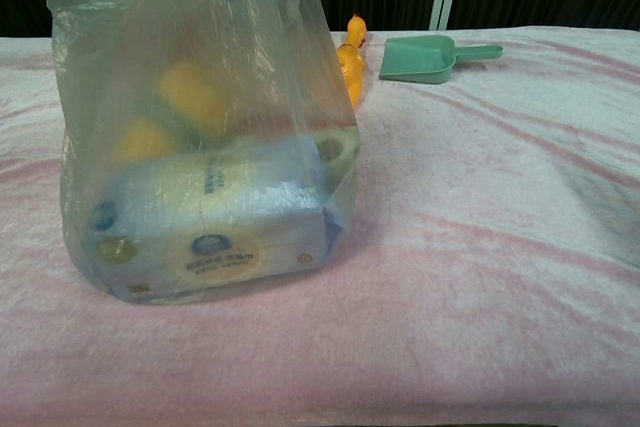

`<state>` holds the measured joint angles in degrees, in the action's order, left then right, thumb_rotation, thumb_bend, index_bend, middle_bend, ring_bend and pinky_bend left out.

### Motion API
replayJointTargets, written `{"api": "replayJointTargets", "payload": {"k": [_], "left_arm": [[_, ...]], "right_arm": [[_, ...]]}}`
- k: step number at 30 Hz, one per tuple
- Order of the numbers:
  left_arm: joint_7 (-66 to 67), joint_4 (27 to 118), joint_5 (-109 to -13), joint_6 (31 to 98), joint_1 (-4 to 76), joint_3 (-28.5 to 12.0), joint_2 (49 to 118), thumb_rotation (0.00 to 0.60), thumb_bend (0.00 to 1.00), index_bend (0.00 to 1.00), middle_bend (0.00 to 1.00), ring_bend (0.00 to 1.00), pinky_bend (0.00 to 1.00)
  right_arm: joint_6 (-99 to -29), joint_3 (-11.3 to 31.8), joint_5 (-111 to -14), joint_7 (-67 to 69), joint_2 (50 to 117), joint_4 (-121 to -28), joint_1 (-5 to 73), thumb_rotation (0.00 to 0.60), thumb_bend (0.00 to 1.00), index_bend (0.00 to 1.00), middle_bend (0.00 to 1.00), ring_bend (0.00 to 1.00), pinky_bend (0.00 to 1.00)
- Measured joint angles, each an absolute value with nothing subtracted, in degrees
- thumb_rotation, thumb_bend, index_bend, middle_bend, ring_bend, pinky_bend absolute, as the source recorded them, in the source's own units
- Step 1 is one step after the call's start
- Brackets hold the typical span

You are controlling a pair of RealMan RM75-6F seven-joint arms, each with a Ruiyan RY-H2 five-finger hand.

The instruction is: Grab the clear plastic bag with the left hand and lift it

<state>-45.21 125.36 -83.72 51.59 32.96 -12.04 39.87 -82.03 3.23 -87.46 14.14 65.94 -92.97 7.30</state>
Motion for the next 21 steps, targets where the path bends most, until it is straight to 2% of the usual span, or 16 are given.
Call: {"api": "replayJointTargets", "payload": {"k": [21], "left_arm": [[-46.35, 125.24, -82.32, 50.62, 34.56, -12.81, 40.66, 0.6, 0.25, 0.04, 0.1, 0.05, 0.13]], "right_arm": [[-82.19, 3.24, -87.39, 14.28, 65.88, -93.09, 7.17, 0.6, 0.19, 0.0, 0.0, 0.0, 0.17]]}}
